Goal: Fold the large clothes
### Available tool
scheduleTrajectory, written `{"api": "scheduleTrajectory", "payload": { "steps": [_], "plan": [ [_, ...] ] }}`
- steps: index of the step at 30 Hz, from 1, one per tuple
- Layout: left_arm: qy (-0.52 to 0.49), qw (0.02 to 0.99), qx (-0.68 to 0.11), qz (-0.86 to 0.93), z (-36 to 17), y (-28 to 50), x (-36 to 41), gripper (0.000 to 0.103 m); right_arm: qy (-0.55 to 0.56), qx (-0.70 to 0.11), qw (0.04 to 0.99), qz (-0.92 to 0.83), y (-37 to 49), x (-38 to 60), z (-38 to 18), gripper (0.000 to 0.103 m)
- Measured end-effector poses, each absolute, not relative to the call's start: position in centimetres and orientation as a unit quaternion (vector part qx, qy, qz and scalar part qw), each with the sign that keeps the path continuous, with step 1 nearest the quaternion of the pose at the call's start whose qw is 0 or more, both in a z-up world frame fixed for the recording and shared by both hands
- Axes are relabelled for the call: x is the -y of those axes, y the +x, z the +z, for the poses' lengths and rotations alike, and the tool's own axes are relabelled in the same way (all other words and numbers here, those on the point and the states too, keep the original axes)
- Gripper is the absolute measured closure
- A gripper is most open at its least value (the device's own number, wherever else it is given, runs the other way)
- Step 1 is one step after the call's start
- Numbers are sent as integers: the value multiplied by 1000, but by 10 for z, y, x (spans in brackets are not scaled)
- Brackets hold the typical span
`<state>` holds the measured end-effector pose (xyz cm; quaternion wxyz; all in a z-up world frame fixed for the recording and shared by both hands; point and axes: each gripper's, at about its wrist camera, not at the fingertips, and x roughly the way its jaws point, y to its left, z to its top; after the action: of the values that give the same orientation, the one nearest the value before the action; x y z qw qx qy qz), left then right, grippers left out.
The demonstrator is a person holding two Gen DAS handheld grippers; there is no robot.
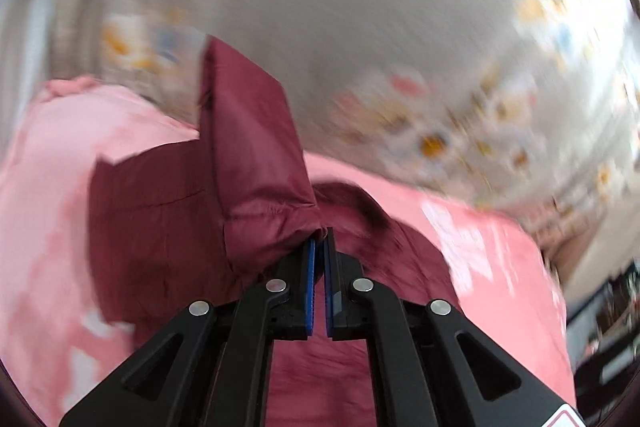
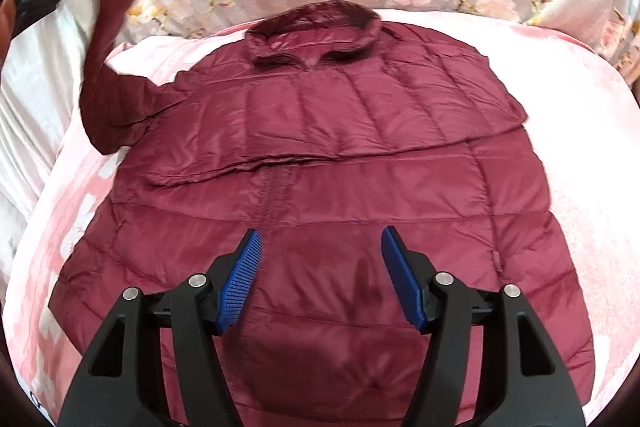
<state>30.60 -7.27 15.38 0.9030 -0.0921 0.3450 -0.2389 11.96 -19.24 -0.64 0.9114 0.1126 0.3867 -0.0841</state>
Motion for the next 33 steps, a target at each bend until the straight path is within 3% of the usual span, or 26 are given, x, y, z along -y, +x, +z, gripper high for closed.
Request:
{"api": "scheduleTrajectory", "payload": {
  "steps": [1,3,4,10,19,26,27,30,33],
  "plan": [
    [-85,895,-360,-251,140,302,98,95,119,-386,911,-88,118,198,-6,42],
    [-82,876,-391,-269,114,291,122,70,128,-385,909,-95,114,209,-7,41],
    [-90,865,-408,-279,102,288,131,66,133,-383,909,-98,113,214,-7,40],
    [-155,816,-465,-307,59,273,119,65,150,-369,911,-103,116,235,1,37],
    [-270,836,-455,-146,39,323,-35,65,221,-339,909,-106,172,286,17,32],
    [-392,787,-467,-93,-1,346,-113,65,296,-381,871,-96,228,311,-18,32],
    [-407,776,-471,-96,-7,348,-119,65,295,-387,869,-89,233,310,-22,42],
    [-449,747,-478,-107,-21,350,-123,65,296,-393,868,-71,239,308,-21,98],
    [-478,730,-475,-120,-25,353,-126,65,313,-335,887,-57,221,318,10,101]
  ]
}}
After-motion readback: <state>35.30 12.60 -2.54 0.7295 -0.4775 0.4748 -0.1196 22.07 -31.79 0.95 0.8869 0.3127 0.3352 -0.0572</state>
